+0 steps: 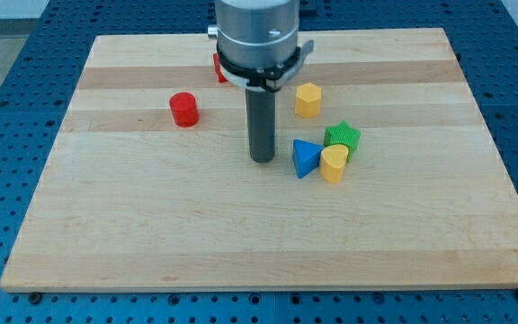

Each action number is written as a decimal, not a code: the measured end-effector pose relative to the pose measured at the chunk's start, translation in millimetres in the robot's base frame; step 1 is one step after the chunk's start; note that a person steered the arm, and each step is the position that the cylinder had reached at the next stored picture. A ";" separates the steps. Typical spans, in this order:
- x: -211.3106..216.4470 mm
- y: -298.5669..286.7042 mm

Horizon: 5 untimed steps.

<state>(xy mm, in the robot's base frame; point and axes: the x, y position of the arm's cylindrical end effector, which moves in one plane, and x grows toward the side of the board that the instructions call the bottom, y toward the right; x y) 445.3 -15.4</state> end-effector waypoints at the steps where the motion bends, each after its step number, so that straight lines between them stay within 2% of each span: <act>1: -24.0 -0.6; 3: -62.5 3.3; 5: -65.6 18.8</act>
